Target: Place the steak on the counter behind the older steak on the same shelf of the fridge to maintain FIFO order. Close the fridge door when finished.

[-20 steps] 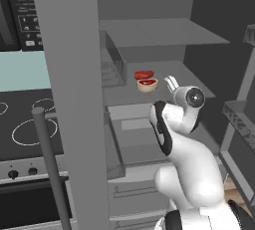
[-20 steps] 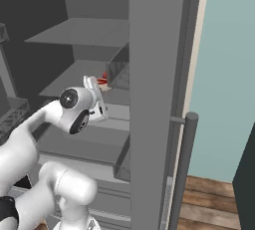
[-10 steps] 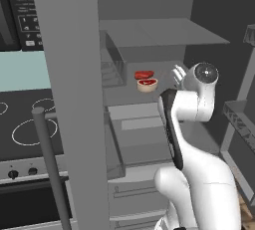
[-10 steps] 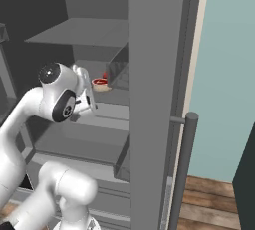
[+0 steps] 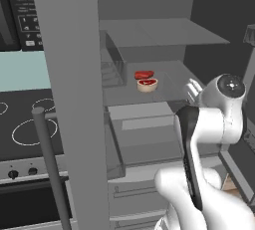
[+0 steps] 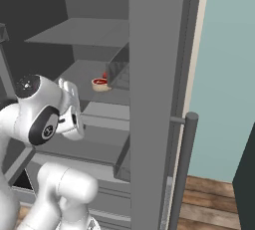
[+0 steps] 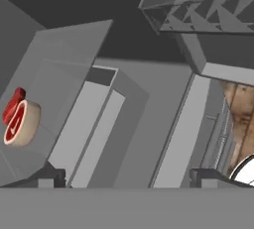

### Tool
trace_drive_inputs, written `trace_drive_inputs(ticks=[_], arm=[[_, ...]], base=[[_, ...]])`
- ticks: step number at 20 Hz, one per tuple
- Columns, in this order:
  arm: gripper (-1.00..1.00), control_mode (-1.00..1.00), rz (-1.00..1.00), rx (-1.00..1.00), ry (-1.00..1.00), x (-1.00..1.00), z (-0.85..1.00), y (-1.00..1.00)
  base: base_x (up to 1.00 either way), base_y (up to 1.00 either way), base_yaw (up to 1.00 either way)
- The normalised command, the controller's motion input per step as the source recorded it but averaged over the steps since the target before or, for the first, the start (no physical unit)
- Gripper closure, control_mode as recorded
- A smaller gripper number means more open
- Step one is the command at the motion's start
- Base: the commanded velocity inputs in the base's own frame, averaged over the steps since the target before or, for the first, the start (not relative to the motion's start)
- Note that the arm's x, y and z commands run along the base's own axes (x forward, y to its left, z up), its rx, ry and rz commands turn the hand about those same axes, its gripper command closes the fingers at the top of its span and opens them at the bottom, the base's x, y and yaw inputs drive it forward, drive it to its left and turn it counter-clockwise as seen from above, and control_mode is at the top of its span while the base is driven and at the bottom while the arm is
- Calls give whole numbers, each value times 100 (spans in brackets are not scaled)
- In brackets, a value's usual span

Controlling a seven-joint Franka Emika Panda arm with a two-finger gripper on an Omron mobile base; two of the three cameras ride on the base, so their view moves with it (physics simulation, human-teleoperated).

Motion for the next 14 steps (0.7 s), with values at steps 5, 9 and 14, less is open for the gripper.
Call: trace_drive_inputs(ticks=[5,9,14], arm=[[-100,-100,0,0,9,-75,1,6],[-100,-100,0,-5,10,-29,0,19],[-100,-100,0,0,2,0,0,1]], base=[[0,0,0],[0,0,0],[0,0,0]])
